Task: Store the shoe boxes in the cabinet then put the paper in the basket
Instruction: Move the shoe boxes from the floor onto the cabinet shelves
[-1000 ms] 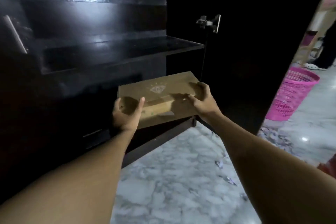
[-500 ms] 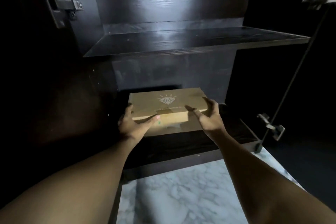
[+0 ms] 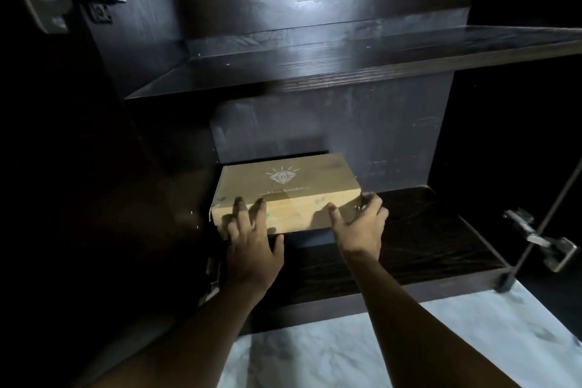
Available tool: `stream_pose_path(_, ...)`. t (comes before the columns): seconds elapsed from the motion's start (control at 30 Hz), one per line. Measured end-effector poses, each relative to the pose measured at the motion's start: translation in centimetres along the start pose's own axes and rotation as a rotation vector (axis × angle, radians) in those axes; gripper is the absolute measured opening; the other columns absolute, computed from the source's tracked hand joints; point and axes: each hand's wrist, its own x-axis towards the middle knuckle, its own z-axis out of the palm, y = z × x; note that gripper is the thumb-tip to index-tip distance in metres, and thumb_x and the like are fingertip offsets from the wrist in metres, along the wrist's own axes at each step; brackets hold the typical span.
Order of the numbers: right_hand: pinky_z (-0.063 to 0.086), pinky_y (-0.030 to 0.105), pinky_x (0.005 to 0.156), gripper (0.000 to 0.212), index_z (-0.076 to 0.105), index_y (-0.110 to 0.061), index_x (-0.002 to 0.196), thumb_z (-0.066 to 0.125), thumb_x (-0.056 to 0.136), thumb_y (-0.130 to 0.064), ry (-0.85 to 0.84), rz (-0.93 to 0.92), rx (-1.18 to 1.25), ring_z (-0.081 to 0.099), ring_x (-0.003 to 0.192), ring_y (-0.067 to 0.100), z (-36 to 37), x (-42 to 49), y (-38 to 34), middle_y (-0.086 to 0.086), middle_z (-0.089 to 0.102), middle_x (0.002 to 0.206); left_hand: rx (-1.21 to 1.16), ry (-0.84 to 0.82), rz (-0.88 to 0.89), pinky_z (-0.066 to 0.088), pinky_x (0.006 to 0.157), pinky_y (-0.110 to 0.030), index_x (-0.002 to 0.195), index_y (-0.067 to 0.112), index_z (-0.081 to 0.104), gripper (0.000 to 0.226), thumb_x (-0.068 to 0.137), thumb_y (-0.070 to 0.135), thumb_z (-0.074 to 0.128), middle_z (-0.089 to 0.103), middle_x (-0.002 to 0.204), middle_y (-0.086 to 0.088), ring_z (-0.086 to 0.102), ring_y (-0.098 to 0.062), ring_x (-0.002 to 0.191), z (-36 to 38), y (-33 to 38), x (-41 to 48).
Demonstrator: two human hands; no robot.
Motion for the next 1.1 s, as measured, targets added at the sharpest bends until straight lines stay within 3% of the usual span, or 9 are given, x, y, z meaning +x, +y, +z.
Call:
stream_pose_path(0.1, 0.05, 0.047, 0.1, 0.067, 0.037, -0.019, 0.13, 0.078, 0.081, -0.038, -0.065, -0.024, 0.0, 0.049, 0.12, 0.025, 1.1, 0.6, 0.1, 0.005, 0.039, 0.127, 0.017, -0.084, -0.022, 0.041, 0.104, -0.042, 0.155, 0.031, 0.006, 0.084, 0.087, 0.049, 0.053, -0.001, 0.163, -0.004, 0.01, -0.034, 0.144, 0.0, -0.1, 0.8)
stream_pose_path(0.27, 0.039, 0.047, 0.112, 0.076, 0.032, -0.023, 0.148, 0.074, 0.086, -0.034, -0.221, 0.013, 0.085, 0.042, 0.133, 0.023, 2.3, 2.1, -0.2, 0.001, 0.038, 0.142, 0.021, -0.243, -0.059, 0.013, 0.121, -0.049, 0.154, 0.033, -0.003, 0.096, 0.083, 0.049, 0.06, -0.011, 0.163, -0.004, -0.008, -0.037, 0.148, 0.0, -0.7, 4.2)
stream_pose_path(0.5, 0.03, 0.047, 0.118, 0.076, 0.024, -0.024, 0.155, 0.067, 0.092, -0.02, -0.347, 0.113, 0.207, 0.038, 0.14, 0.023, 2.1, 2.9, -0.5, 0.003, 0.036, 0.153, -0.006, -0.331, -0.066, 0.001, 0.121, -0.049, 0.153, 0.034, -0.011, 0.11, 0.076, 0.044, 0.067, -0.021, 0.16, -0.004, -0.018, -0.036, 0.147, 0.6, -0.6, 4.9)
stream_pose_path(0.6, 0.036, 0.049, 0.114, 0.071, 0.029, -0.029, 0.153, 0.066, 0.093, -0.027, -0.35, 0.135, 0.157, 0.043, 0.135, 0.023, 1.3, 2.6, -1.0, 0.0, 0.043, 0.146, -0.008, -0.384, -0.063, 0.003, 0.121, -0.049, 0.153, 0.035, -0.01, 0.112, 0.074, 0.044, 0.069, -0.023, 0.159, -0.002, -0.018, -0.035, 0.147, 0.0, -0.8, 5.3)
stream_pose_path(0.7, 0.044, 0.049, 0.107, 0.069, 0.038, -0.039, 0.144, 0.064, 0.081, -0.048, -0.304, 0.103, 0.065, 0.05, 0.127, 0.02, -0.1, 2.5, -1.3, -0.006, 0.055, 0.134, 0.015, -0.469, -0.074, 0.004, 0.121, -0.046, 0.153, 0.036, -0.01, 0.113, 0.073, 0.046, 0.07, -0.024, 0.159, -0.003, -0.016, -0.035, 0.147, -0.9, -0.8, 5.7)
stream_pose_path(0.83, 0.044, 0.047, 0.108, 0.072, 0.033, -0.031, 0.15, 0.063, 0.086, -0.045, -0.263, 0.081, -0.019, 0.048, 0.131, 0.022, -3.5, 1.8, -3.1, 0.0, 0.05, 0.143, -0.009, -0.463, -0.1, 0.016, 0.121, -0.041, 0.154, 0.028, 0.007, 0.095, 0.081, 0.047, 0.066, -0.009, 0.159, -0.007, -0.006, -0.03, 0.149, -2.7, 0.8, 6.2)
stream_pose_path(1.0, 0.039, 0.044, 0.112, 0.07, 0.033, -0.023, 0.151, 0.062, 0.09, -0.042, -0.121, 0.003, -0.176, 0.046, 0.133, 0.028, -8.5, 0.2, -5.6, 0.008, 0.051, 0.142, -0.134, -0.381, 0.014, 0.041, 0.106, -0.038, 0.145, 0.028, 0.035, 0.069, 0.085, 0.051, 0.06, 0.036, 0.151, -0.001, 0.037, -0.025, 0.138, -4.7, 5.4, 6.1)
stream_pose_path(1.1, 0.036, 0.041, 0.113, 0.068, 0.031, -0.022, 0.152, 0.059, 0.093, -0.04, -0.059, -0.01, -0.276, 0.042, 0.136, 0.03, -12.1, -1.2, -6.6, 0.011, 0.046, 0.146, -0.231, -0.422, 0.131, 0.045, 0.092, -0.033, 0.136, 0.027, 0.05, 0.054, 0.088, 0.052, 0.056, 0.057, 0.135, 0.0, 0.054, -0.025, 0.121, -6.0, 9.3, 5.2)
